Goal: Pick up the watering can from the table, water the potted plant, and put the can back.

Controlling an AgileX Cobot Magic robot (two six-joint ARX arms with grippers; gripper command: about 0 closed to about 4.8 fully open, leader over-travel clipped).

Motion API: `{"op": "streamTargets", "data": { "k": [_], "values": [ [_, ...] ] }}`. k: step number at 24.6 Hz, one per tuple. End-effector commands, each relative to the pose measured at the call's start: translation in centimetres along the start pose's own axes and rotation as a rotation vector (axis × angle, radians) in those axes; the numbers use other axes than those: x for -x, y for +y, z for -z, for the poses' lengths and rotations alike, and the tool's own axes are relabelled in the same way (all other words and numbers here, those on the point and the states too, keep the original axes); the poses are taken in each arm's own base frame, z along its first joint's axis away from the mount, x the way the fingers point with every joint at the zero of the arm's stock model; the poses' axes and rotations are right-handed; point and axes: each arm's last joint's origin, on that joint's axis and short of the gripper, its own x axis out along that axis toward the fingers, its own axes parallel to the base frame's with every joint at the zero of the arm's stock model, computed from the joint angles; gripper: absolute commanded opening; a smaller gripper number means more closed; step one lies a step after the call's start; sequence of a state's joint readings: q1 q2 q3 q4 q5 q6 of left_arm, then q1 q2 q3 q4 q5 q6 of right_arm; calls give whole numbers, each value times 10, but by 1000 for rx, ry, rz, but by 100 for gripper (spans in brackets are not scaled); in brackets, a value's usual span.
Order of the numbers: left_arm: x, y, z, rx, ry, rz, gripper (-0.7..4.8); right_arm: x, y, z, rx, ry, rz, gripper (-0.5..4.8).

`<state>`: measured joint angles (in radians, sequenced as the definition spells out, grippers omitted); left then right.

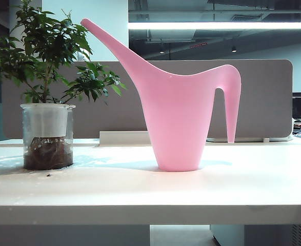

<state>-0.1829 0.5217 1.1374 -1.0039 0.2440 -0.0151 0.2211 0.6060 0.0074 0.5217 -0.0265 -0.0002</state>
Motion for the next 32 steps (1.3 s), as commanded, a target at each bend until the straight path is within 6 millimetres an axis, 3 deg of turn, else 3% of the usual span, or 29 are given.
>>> {"op": "streamTargets", "data": {
  "k": [1,12,15,21,32],
  "values": [
    [1,0,-2,-8,-19,4,-5,9,-1,15,-3,151,24,-6],
    [1,0,-2,-8,-19,4,-5,29,-3,27,8,274,119,-6],
    [1,0,-2,-8,-19,4,-5,34,-5,21,13,196,198,-5],
    [1,0,-2,-8,-19,3,-5,39,-5,13,6,90,192,-5],
    [0,0,2,-10,-23,7,-5,39,-5,12,5,82,192,-5]
  ]
}}
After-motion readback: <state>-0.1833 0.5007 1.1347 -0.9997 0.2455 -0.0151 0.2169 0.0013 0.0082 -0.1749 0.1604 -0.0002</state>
